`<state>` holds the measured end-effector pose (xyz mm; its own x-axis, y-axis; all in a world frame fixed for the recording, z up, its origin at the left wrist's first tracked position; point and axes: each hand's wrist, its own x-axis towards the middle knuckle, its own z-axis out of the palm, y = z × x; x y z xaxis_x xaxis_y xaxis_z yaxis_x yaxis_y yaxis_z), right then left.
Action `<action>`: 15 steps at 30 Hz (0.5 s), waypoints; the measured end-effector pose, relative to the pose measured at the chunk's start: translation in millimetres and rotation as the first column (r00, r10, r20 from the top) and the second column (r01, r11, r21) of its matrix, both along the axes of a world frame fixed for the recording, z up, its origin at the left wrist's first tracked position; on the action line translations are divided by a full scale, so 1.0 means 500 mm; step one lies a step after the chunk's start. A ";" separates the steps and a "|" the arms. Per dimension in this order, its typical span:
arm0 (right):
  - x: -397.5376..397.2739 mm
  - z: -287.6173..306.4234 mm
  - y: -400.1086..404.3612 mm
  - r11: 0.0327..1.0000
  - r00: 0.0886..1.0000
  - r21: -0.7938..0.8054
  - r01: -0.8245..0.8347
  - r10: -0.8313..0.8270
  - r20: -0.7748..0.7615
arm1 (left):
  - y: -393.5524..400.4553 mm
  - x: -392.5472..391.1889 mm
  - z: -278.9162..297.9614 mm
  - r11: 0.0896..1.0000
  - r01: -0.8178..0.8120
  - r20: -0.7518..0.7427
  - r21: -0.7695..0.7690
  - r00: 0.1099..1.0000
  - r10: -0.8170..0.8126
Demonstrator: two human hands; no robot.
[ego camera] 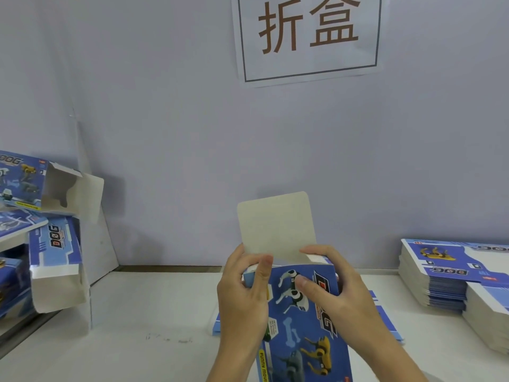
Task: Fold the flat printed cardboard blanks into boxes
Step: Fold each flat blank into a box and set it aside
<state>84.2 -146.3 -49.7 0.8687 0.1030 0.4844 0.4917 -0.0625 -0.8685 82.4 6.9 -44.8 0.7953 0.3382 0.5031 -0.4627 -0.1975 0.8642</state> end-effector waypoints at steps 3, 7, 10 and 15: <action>0.003 0.001 -0.003 1.000 0.999 -0.019 0.000 -0.001 -0.034 | -0.009 -0.007 0.006 0.992 0.078 -0.013 -0.102 0.997 -0.080; 0.019 0.018 -0.004 0.996 0.987 0.059 0.062 -0.053 -0.153 | -0.015 -0.011 0.009 0.975 0.115 -0.089 -0.190 0.987 -0.134; 0.019 0.012 -0.009 0.994 0.979 0.074 0.080 -0.065 -0.194 | -0.014 -0.013 0.008 0.977 0.156 -0.133 -0.144 0.976 -0.175; 0.023 0.000 -0.016 0.984 0.956 0.129 0.121 -0.081 -0.283 | -0.017 -0.018 0.018 0.935 0.227 -0.149 -0.271 0.950 -0.274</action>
